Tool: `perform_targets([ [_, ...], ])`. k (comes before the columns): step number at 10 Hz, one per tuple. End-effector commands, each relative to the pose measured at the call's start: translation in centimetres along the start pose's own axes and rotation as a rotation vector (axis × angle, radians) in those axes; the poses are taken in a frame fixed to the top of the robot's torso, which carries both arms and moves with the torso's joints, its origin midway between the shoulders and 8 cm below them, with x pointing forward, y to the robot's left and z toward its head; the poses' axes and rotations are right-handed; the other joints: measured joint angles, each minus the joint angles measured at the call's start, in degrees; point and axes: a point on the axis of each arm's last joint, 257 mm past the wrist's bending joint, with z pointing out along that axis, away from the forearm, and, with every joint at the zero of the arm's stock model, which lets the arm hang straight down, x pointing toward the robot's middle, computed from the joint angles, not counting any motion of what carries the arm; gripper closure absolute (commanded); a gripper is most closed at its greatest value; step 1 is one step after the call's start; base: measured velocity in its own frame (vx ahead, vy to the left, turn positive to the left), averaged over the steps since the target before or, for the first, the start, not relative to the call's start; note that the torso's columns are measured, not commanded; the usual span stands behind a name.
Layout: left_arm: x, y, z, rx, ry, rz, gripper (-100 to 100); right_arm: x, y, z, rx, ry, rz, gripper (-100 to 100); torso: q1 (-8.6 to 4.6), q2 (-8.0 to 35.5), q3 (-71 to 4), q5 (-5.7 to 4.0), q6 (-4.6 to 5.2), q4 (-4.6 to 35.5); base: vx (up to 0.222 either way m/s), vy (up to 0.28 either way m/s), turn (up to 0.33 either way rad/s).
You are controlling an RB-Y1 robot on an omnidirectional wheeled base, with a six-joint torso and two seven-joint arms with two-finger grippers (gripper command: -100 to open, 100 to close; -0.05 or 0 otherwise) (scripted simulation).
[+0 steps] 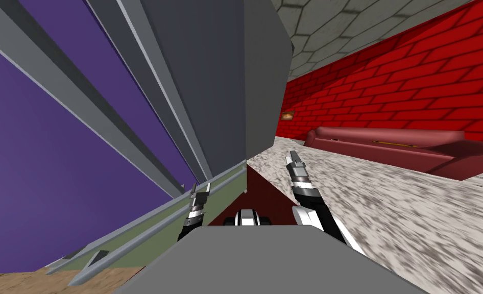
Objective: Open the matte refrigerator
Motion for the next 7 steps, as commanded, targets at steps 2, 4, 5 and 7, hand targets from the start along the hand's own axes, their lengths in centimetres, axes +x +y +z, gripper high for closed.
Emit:
perform_targets([
  [2,-2.4,0.3,-1.3,-0.019,-0.020,-0.025,-100,0.0,0.0,0.0,0.000,0.000,0.000,0,-0.07,-0.07,-0.04,-0.01,0.00,-0.02,0.153,-0.052,-0.021],
  [4,-3.2,0.3,-1.7,-0.027,-0.023,-0.028,-100,0.0,0.0,0.0,0.000,0.000,0.000,0,0.01,0.09,0.04,0.00,0.00,0.02,0.098,-0.025,-0.010],
  [5,-2.9,0.3,-1.7,-0.025,-0.023,-0.026,-100,0.0,0.0,0.0,0.000,0.000,0.000,0,0.01,0.13,0.08,0.01,0.00,0.04,0.038,-0.011,-0.001],
  [7,-3.3,-1.2,-0.6,-0.026,-0.019,-0.028,-100,0.0,0.0,0.0,0.000,0.000,0.000,0,-0.05,0.09,0.06,-0.01,0.00,0.03,0.052,-0.025,0.017],
])
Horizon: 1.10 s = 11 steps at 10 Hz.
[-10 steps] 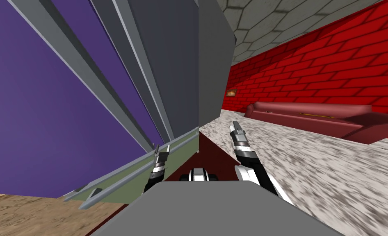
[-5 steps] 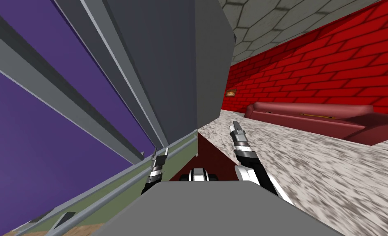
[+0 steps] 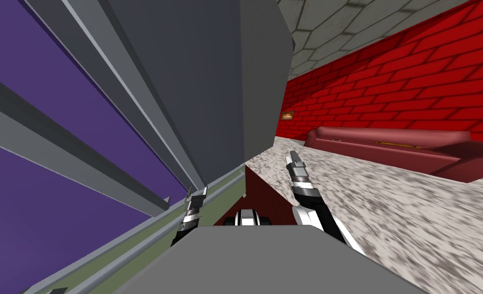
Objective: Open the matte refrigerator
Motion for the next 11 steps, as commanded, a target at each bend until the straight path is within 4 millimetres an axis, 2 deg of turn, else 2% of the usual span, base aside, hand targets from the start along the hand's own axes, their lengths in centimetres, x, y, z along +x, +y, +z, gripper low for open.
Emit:
perform_targets([
  [1,-0.4,-1.2,1.1,-0.004,0.002,-0.001,-100,0.0,0.0,0.0,0.000,0.000,0.000,0,-0.03,-0.14,-0.09,-0.01,0.00,-0.05,0.073,-0.035,0.013],
  [2,-0.3,-0.9,0.7,-0.003,0.002,0.000,-100,0.0,0.0,0.0,0.000,0.000,0.000,0,-0.04,-0.22,-0.14,-0.01,0.01,-0.07,0.034,-0.017,0.004],
  [3,-0.2,-0.1,0.3,-0.002,-0.001,-0.001,100,0.0,0.0,0.0,0.000,0.000,0.000,0,0.04,-0.09,-0.07,0.02,0.01,-0.05,-0.033,0.031,0.007],
  [4,-0.1,0.4,-0.1,-0.002,-0.002,-0.001,100,0.0,0.0,0.0,0.000,0.000,0.000,0,0.16,-0.05,0.04,0.21,0.16,-0.14,-0.078,0.057,-0.026],
  [5,-0.1,-0.3,0.4,0.009,0.003,0.000,100,0.0,0.0,0.0,0.000,0.000,0.000,0,0.21,-0.10,0.01,0.26,0.13,-0.17,-0.043,0.018,-0.031],
  [6,0.6,0.3,0.3,0.019,-0.015,0.009,100,0.0,0.0,0.0,0.000,0.000,0.000,0,0.09,-0.21,-0.11,0.05,-0.05,-0.08,-0.021,-0.047,0.072],
  [8,1.3,0.7,0.2,0.033,-0.035,0.020,100,0.0,0.0,0.0,0.000,0.000,0.000,0,-0.31,-0.15,-0.07,-0.01,-0.03,-0.13,-0.027,-0.094,0.118],
  [11,2.6,1.4,0.2,0.058,-0.075,0.041,100,0.0,0.0,0.0,0.000,0.000,0.000,0,-0.18,-0.20,-0.14,-0.04,0.16,-0.04,-0.039,-0.109,0.088],
])
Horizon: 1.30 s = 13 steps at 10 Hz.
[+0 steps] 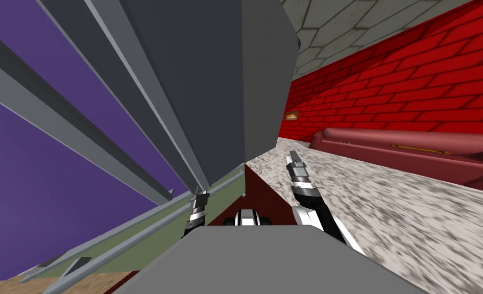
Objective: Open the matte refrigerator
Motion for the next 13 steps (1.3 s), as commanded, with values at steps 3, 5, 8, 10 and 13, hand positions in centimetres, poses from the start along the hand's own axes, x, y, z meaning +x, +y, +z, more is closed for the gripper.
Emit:
perform_targets([
  [3,1.9,1.0,-0.1,0.031,-0.055,0.035,100,0.0,0.0,0.0,0.000,0.000,0.000,0,-0.02,-0.15,-0.09,0.00,0.05,-0.02,-0.034,-0.101,0.090],
  [5,3.1,1.3,0.0,0.051,-0.094,0.046,100,0.0,0.0,0.0,0.000,0.000,0.000,0,-0.01,-0.29,-0.17,-0.03,0.14,-0.01,-0.031,-0.104,0.105],
  [8,3.8,1.5,0.0,0.062,-0.122,0.069,100,0.0,0.0,0.0,0.000,0.000,0.000,0,-0.11,-0.17,-0.13,-0.12,0.16,0.09,-0.032,-0.082,0.057],
  [10,3.6,1.8,-0.4,0.056,-0.145,0.076,100,0.0,0.0,0.0,0.000,0.000,0.000,0,-0.17,-0.09,-0.14,-0.22,0.10,0.18,-0.022,-0.052,0.057],
  [13,5.7,2.3,-1.6,0.081,-0.154,0.083,100,0.0,0.0,0.0,0.000,0.000,0.000,0,0.00,-0.01,-0.01,-0.07,-0.01,0.07,0.037,-0.071,0.151],
])
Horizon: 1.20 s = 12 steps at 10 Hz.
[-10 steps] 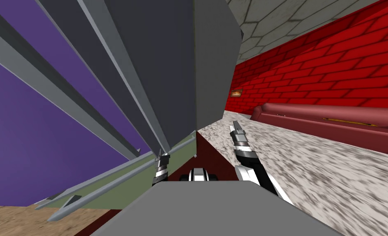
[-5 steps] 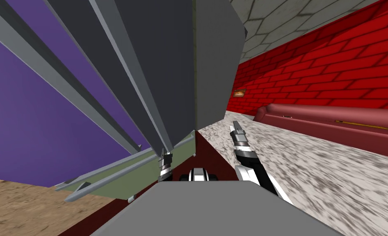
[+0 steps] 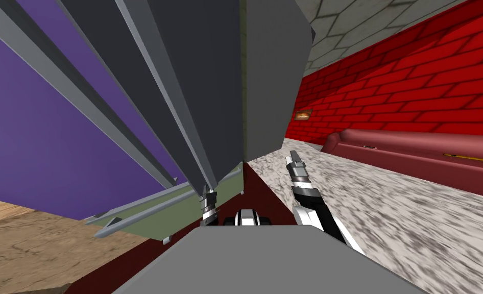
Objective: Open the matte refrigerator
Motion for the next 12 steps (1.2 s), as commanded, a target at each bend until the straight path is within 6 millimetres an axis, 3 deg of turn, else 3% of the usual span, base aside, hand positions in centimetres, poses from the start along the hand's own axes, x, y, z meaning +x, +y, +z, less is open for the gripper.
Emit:
perform_targets([
  [1,1.5,0.0,-0.8,0.023,0.001,0.000,100,0.0,0.0,0.0,0.000,0.000,0.000,0,-0.10,-0.05,-0.03,0.00,0.03,-0.01,0.037,-0.078,0.095],
  [6,3.5,0.0,-3.1,0.057,-0.033,0.018,100,0.0,0.0,0.0,0.000,0.000,0.000,0,-0.33,-0.08,-0.18,-0.15,0.28,0.19,0.034,-0.083,0.134],
  [12,4.3,0.0,-3.4,0.060,-0.025,0.013,100,0.0,0.0,0.0,0.000,0.000,0.000,0,-0.71,0.34,-0.05,-0.10,0.77,0.10,0.006,-0.010,0.008],
])
